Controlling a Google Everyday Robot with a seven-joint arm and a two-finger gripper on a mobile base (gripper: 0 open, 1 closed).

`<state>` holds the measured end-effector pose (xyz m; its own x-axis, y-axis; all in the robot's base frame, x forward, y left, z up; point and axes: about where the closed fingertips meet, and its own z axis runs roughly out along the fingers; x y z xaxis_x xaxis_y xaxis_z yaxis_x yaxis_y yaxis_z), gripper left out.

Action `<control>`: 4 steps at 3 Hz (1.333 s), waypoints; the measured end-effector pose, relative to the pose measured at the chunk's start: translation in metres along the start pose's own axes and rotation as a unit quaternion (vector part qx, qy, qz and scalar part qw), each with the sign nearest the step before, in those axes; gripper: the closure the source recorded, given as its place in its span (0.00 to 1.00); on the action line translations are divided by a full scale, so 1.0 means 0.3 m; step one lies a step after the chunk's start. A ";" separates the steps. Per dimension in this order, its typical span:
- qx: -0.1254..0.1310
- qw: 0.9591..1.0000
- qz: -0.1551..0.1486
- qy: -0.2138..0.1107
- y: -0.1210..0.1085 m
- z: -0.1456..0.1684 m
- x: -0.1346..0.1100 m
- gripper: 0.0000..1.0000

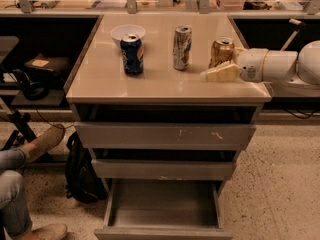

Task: Place orange can into bottom drawer

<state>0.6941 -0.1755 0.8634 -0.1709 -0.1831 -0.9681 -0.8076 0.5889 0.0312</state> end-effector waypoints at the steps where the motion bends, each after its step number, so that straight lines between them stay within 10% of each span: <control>1: 0.000 1.000 0.000 0.000 0.000 0.000 0.000 0.00; 4: 0.123 0.989 -0.082 0.023 -0.050 0.054 0.013 0.00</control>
Offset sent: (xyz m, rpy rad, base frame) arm 0.0119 0.0105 -0.0082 -0.2095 -0.1517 -0.2085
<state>0.7147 -0.1723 0.8552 -0.0797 -0.3236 -0.9428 -0.6663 0.7208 -0.1911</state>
